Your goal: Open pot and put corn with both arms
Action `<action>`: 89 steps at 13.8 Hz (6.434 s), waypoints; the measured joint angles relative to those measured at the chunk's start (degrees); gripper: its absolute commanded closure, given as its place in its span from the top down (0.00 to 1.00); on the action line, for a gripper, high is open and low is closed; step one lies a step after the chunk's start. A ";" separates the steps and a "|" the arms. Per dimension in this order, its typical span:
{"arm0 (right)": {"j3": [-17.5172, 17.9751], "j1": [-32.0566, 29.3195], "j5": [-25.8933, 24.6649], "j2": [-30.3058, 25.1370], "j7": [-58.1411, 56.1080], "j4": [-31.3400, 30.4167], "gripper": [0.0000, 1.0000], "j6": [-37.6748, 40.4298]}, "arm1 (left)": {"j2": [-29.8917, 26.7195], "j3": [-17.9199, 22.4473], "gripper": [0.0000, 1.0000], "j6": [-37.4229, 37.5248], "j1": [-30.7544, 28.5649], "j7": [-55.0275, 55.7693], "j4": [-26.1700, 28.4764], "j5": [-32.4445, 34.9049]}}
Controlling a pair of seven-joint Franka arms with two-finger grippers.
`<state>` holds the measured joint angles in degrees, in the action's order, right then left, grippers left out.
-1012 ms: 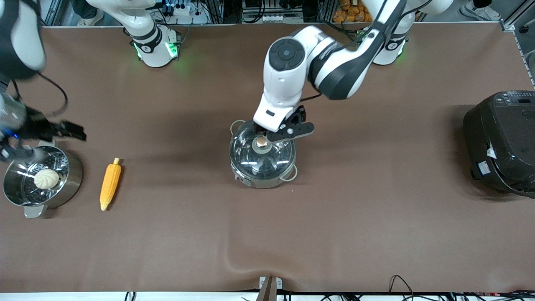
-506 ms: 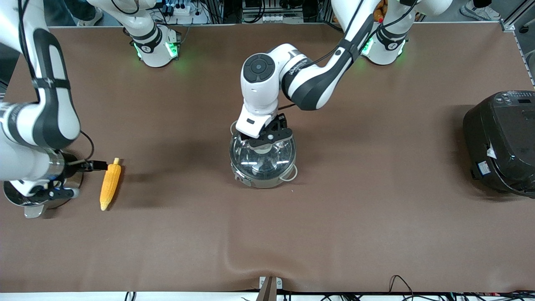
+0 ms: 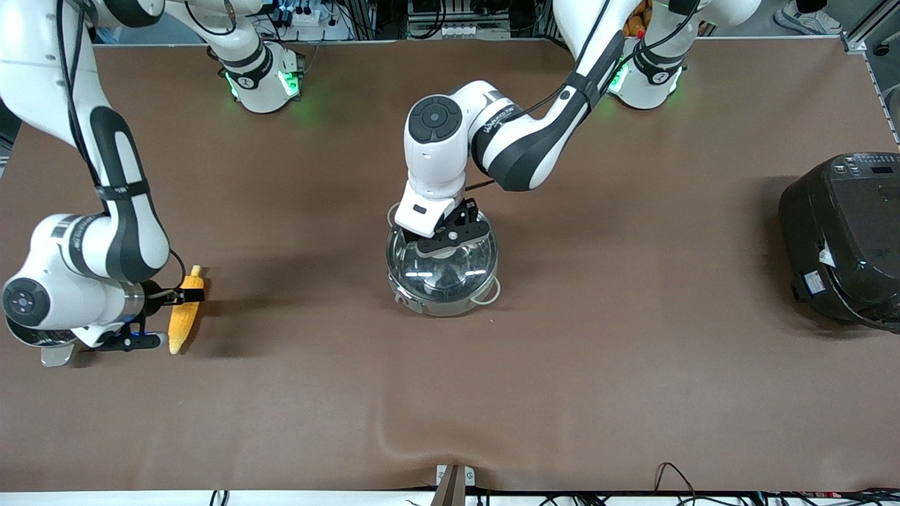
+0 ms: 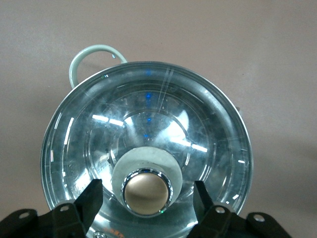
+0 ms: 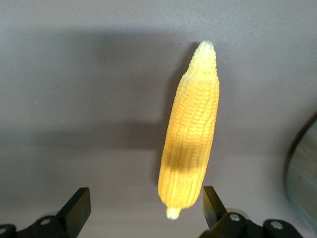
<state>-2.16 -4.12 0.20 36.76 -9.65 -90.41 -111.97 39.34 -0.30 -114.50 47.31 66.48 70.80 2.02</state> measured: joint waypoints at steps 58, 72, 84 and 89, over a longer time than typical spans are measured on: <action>20.48 10.25 0.29 -6.30 -17.32 6.67 0.00 4.69 | -24.04 0.61 0.00 -36.62 -36.05 -44.57 63.17 -0.06; 20.30 31.98 -16.14 2.44 3.74 11.80 0.00 -4.28 | -30.07 0.07 1.00 -18.34 -36.07 -45.00 46.67 -0.06; 19.61 32.20 -16.21 4.36 8.97 13.55 1.00 -4.01 | -32.32 2.10 1.00 21.49 -38.63 -51.97 17.08 -0.06; 19.38 24.35 -16.21 -0.72 8.87 14.91 1.00 1.09 | -34.07 2.69 1.00 22.45 -38.64 -51.97 15.51 -0.06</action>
<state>17.21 20.23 -16.01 36.03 -0.77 -75.50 -110.88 5.27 2.39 -92.04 8.66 14.51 86.31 1.97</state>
